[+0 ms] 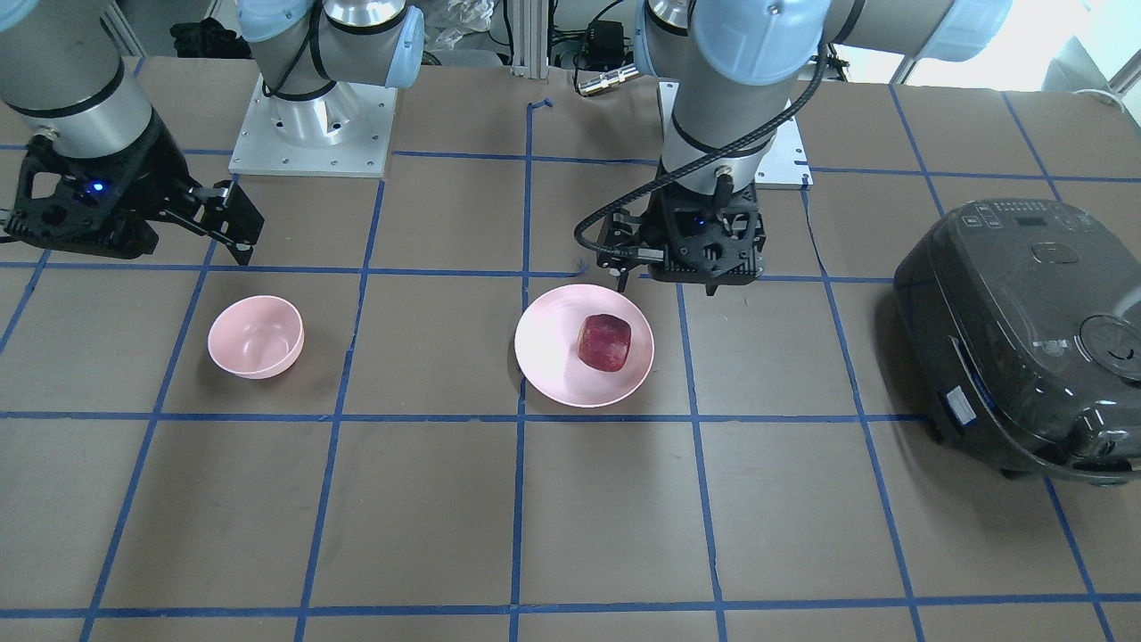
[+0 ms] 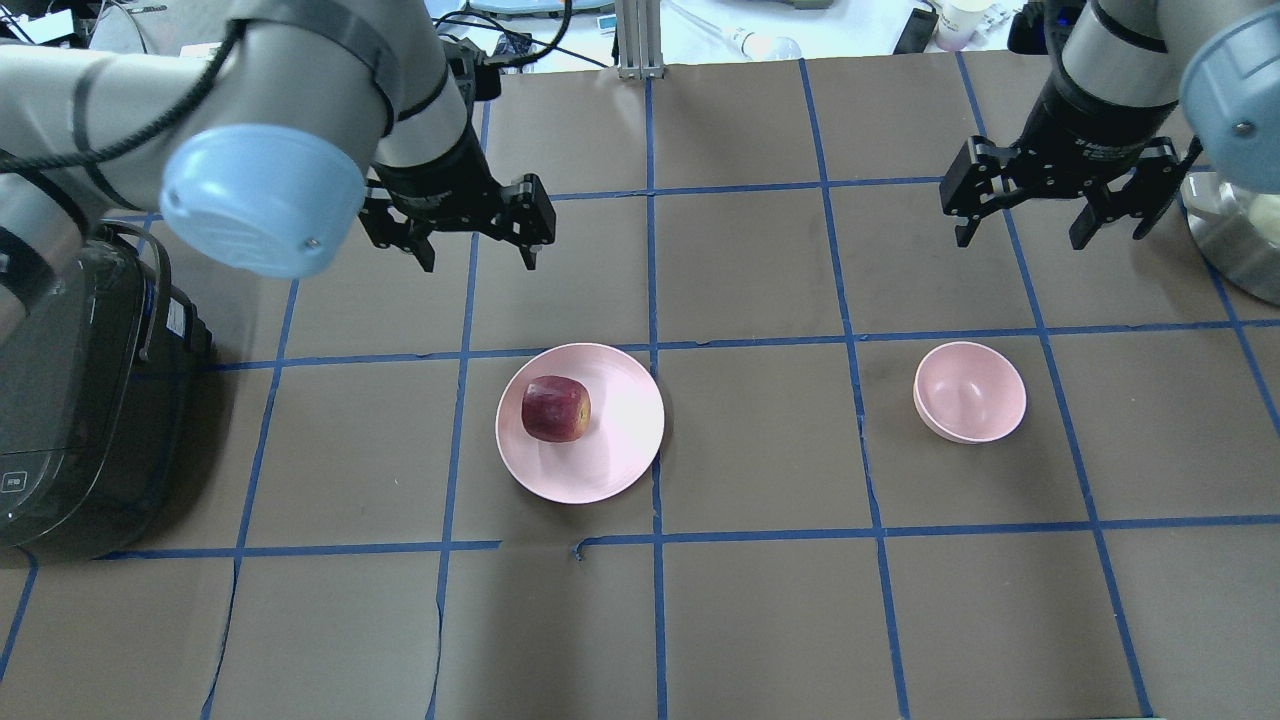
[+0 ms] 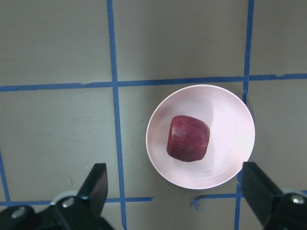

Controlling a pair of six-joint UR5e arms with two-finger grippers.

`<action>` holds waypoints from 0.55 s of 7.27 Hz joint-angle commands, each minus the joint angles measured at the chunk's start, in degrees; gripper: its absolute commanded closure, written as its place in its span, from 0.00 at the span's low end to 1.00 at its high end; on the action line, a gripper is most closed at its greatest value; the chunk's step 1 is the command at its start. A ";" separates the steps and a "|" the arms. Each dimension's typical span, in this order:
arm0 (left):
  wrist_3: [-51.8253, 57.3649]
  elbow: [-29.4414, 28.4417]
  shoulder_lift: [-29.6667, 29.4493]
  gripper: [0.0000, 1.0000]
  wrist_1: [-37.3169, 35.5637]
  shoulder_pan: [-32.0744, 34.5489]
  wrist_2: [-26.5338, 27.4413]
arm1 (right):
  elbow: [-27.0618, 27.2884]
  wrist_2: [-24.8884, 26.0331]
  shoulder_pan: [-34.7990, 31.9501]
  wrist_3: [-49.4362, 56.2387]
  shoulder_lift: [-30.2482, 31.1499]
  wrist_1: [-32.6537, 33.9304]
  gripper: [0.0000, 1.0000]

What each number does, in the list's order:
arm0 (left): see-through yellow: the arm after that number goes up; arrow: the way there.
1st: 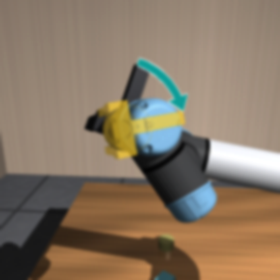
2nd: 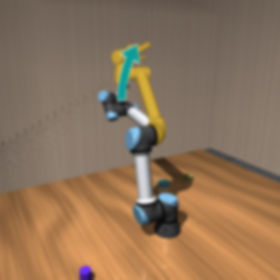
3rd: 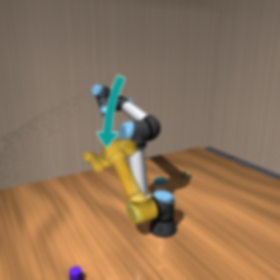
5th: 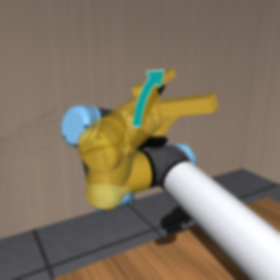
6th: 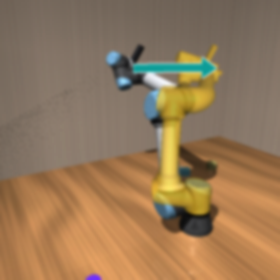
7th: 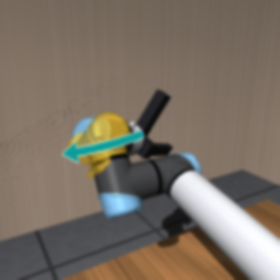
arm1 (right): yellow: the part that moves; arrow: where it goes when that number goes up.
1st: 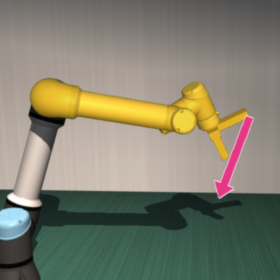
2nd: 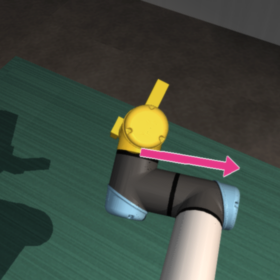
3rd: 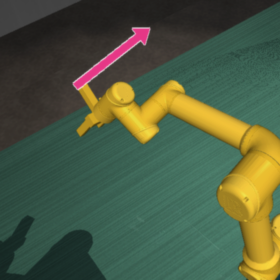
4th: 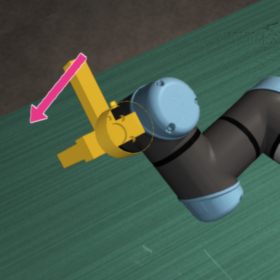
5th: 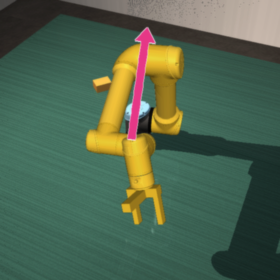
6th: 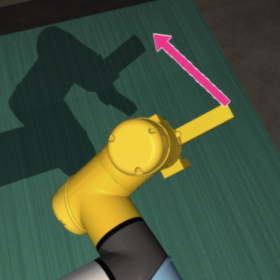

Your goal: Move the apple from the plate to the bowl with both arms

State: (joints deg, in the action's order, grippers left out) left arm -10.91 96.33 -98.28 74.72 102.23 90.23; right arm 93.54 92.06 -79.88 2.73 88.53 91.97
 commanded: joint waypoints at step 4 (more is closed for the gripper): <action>0.53 12.91 -6.38 0.04 -14.33 0.95 -0.58 | 3.12 -2.93 6.83 10.52 -6.34 7.78 0.00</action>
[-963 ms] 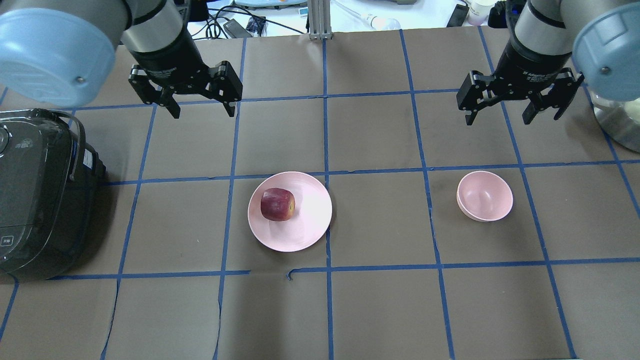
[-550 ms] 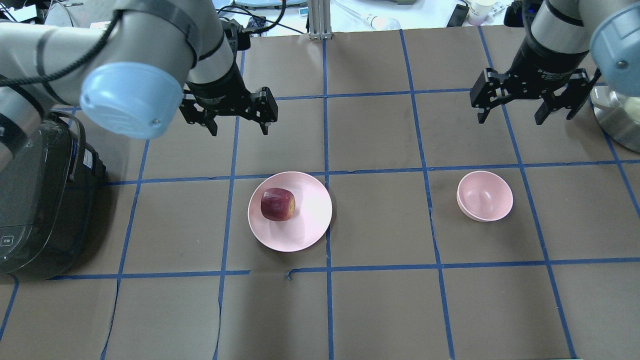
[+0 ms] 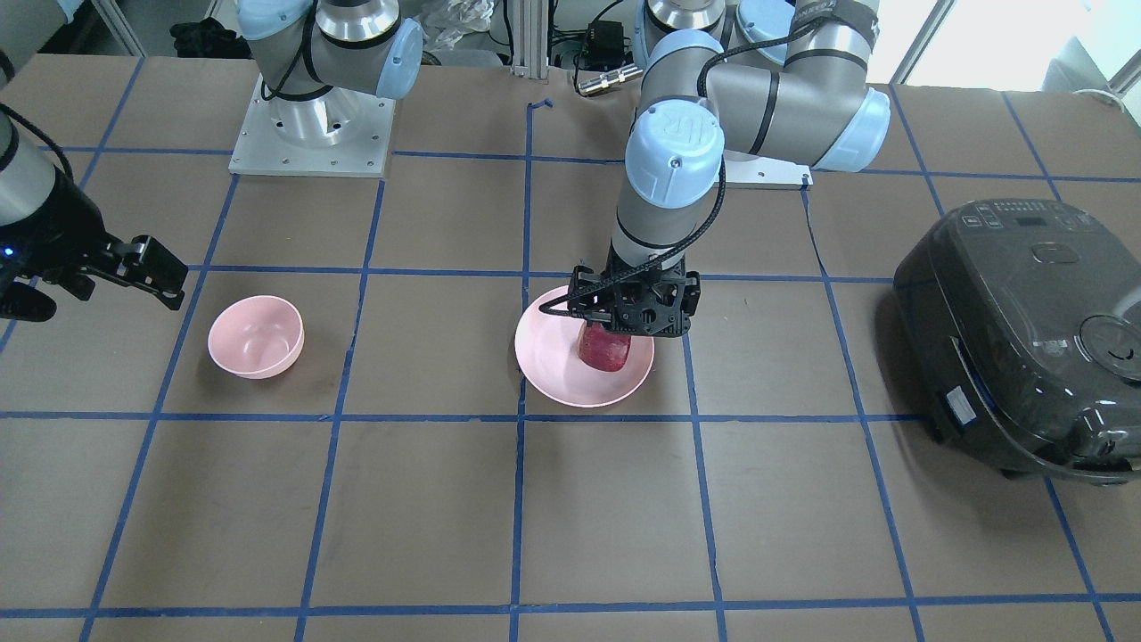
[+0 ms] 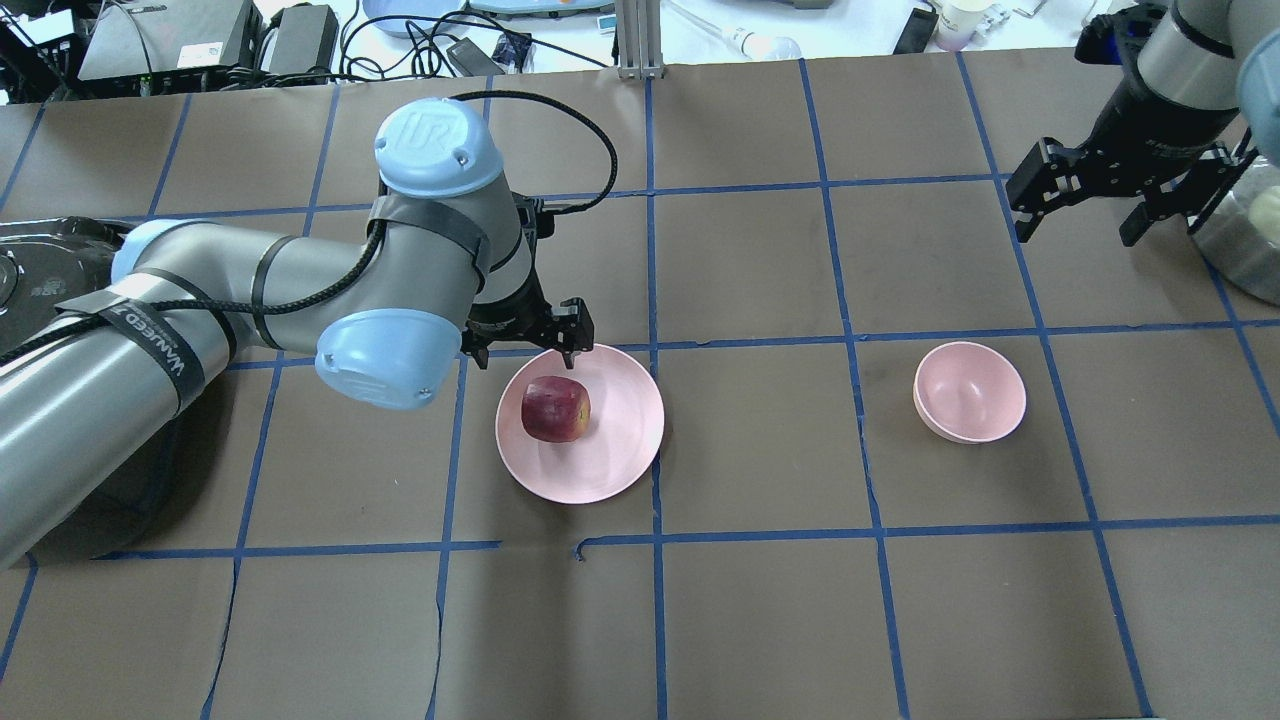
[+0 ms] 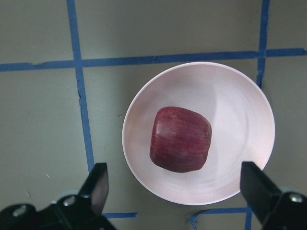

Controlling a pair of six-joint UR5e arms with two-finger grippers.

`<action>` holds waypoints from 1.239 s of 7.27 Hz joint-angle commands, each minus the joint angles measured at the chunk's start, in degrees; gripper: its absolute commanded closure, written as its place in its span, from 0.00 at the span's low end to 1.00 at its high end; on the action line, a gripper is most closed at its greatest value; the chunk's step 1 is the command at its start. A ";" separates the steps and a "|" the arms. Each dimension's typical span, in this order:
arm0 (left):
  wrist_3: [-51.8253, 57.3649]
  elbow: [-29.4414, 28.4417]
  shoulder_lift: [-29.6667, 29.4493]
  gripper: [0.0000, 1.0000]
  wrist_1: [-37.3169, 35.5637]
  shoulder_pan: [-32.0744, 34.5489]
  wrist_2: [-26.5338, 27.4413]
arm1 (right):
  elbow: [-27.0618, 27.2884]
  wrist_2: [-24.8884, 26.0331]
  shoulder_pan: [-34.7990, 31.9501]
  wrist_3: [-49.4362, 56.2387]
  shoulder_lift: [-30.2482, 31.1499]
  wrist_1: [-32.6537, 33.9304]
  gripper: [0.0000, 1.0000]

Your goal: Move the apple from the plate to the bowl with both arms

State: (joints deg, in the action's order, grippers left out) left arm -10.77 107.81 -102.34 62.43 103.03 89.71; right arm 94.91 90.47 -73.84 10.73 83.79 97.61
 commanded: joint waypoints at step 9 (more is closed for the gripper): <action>3.65 0.65 -4.90 1.00 -4.87 2.26 -1.29 | 20.93 -1.35 4.05 5.97 -8.11 19.28 0.08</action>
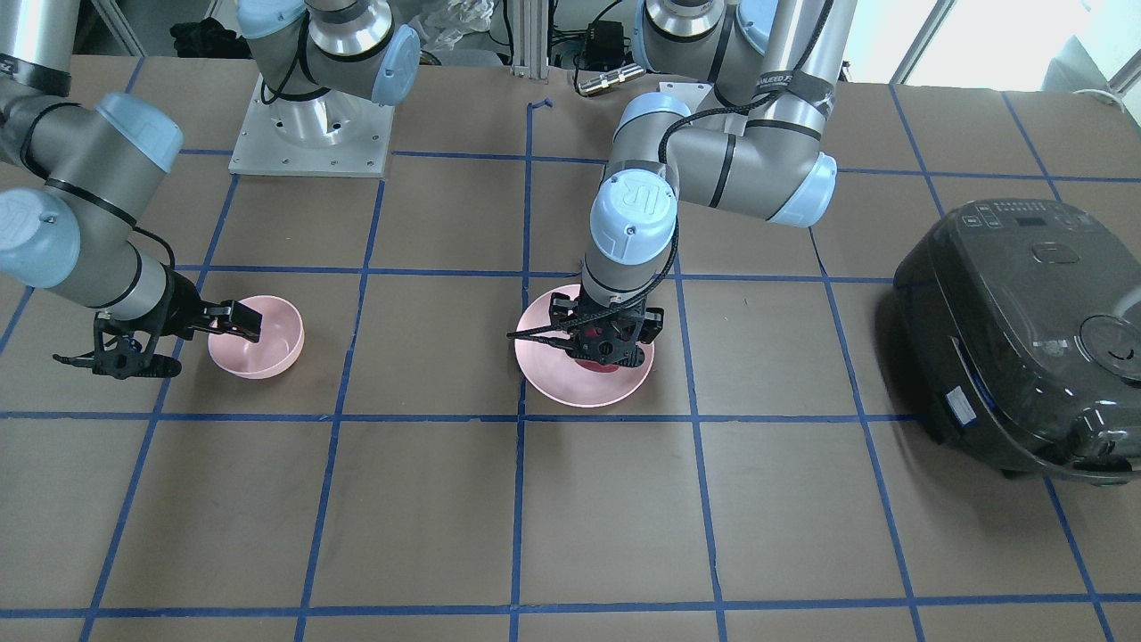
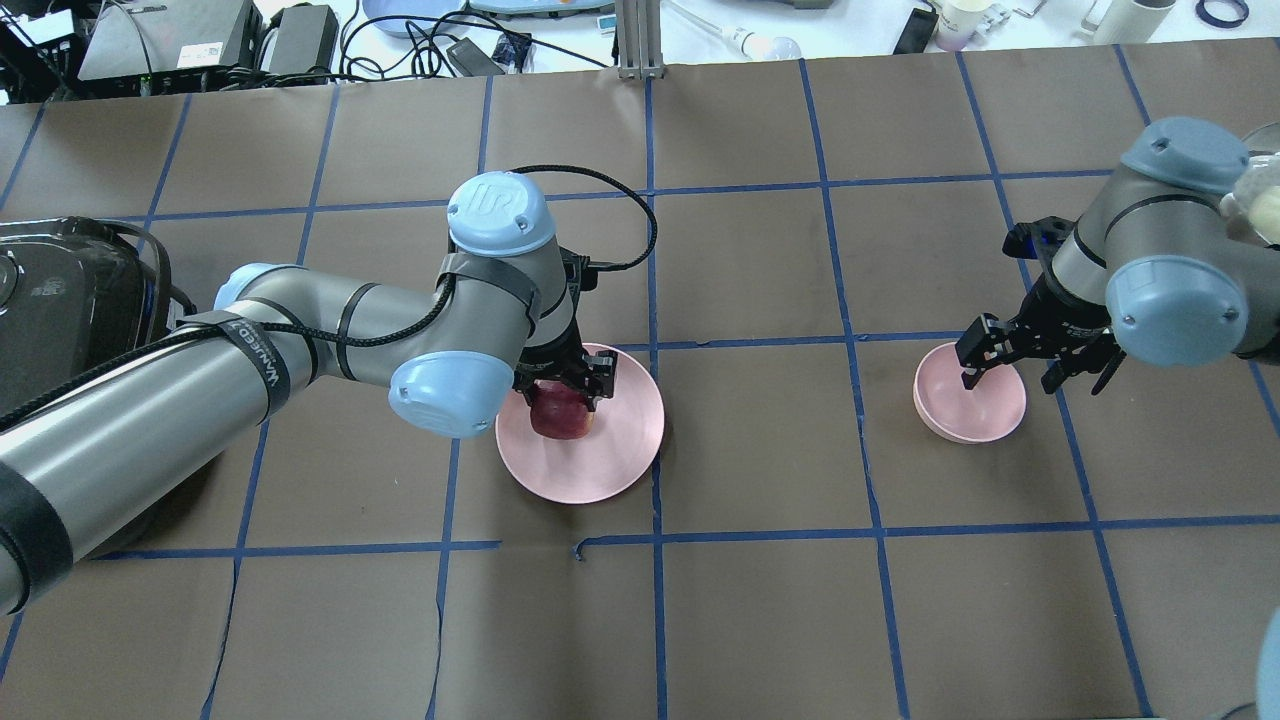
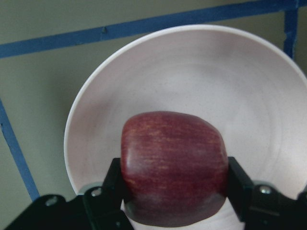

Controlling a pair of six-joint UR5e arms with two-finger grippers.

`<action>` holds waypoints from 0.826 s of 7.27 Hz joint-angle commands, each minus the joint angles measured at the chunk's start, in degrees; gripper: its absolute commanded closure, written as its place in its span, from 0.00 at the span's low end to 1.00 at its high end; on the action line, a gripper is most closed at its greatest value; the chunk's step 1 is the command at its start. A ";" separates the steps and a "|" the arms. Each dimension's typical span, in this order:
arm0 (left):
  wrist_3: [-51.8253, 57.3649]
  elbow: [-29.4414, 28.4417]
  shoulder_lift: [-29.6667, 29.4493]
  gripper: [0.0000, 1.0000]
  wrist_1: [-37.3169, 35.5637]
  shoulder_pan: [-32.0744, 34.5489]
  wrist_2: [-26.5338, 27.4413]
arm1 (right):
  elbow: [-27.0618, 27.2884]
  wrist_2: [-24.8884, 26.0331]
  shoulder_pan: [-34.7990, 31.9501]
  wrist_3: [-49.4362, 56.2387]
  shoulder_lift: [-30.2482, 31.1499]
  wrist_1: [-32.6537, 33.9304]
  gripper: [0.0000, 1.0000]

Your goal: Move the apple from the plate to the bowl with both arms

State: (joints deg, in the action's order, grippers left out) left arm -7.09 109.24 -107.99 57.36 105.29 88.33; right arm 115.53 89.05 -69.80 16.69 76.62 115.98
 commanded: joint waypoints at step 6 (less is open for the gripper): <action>-2.41 -18.51 3.49 1.00 19.17 -4.81 0.00 | -1.26 3.14 0.10 0.18 -0.59 -0.22 1.00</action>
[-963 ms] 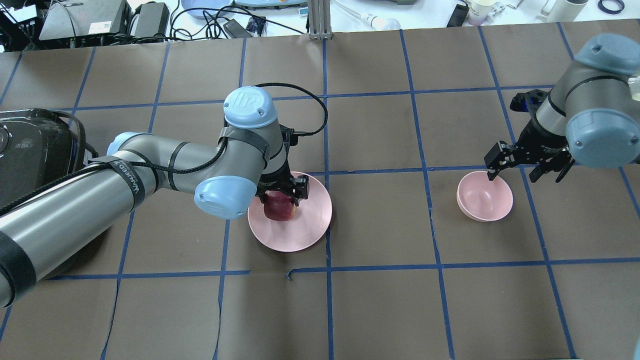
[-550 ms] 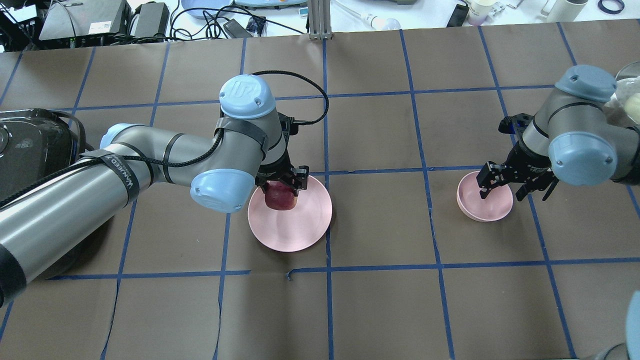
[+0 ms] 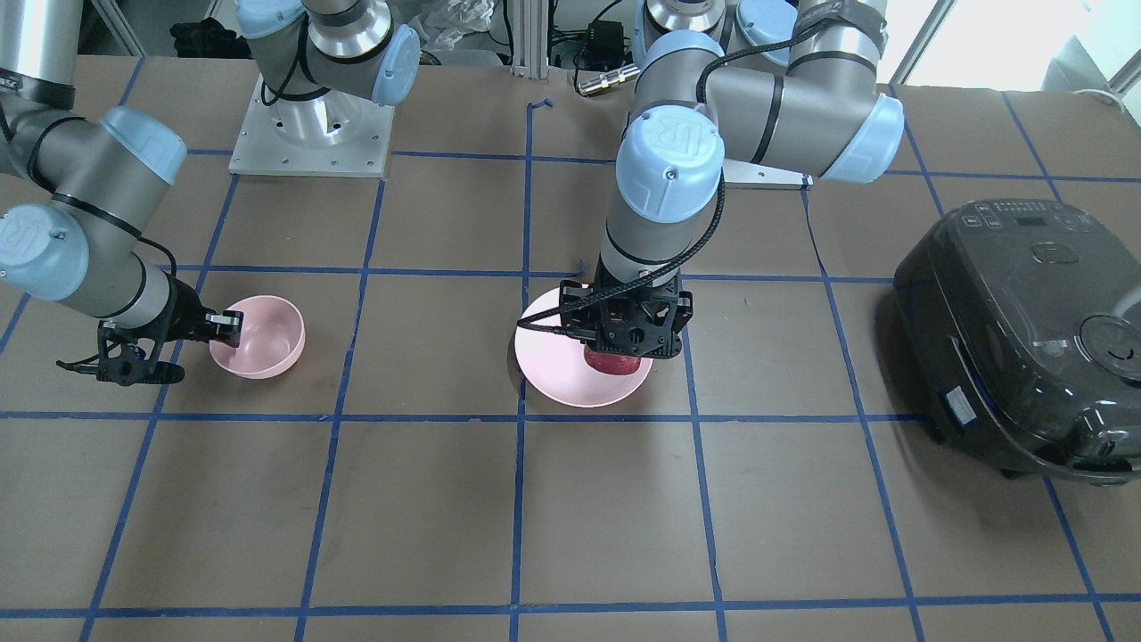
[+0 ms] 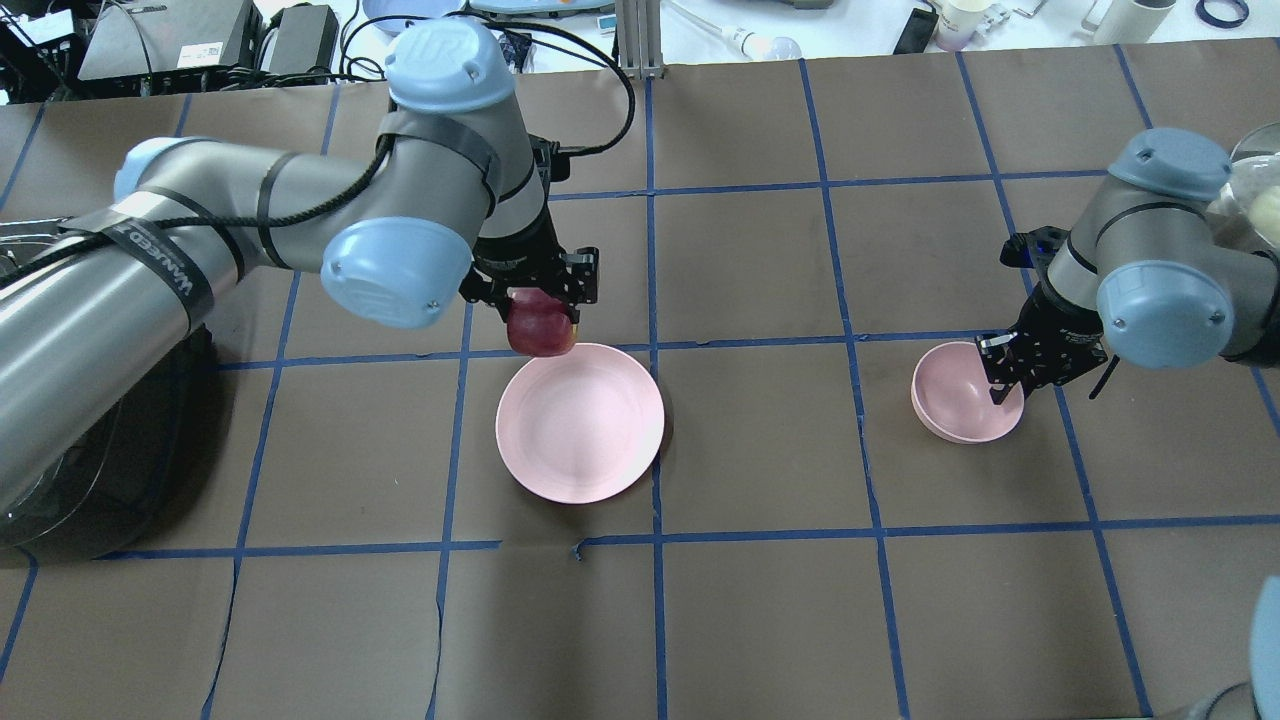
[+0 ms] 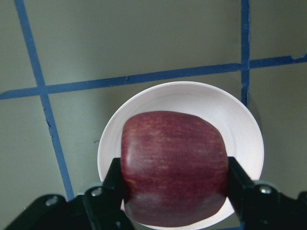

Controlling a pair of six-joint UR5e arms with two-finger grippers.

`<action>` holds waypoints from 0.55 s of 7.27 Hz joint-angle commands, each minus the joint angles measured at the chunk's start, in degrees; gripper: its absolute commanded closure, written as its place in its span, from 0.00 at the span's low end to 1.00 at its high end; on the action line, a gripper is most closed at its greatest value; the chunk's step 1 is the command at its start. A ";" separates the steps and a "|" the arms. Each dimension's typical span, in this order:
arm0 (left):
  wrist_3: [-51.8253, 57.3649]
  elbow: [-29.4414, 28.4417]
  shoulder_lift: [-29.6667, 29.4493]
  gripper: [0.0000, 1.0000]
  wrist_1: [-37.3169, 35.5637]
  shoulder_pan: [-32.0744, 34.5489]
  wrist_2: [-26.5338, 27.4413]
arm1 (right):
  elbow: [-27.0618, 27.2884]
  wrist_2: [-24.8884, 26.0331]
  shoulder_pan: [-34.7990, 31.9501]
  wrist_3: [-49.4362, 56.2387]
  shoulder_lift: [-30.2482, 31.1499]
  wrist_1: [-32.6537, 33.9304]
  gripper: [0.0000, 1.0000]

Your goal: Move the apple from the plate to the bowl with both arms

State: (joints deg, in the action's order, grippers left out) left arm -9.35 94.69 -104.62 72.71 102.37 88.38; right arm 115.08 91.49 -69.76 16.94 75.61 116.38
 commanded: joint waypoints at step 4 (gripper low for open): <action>0.03 -6.18 1.35 1.00 5.95 -5.07 -1.10 | -8.99 -8.66 -1.86 -1.12 2.26 -12.94 1.00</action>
State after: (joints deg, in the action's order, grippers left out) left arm -9.41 88.99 -103.79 78.33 98.05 87.27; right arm 107.58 87.03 -70.60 16.35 77.53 105.51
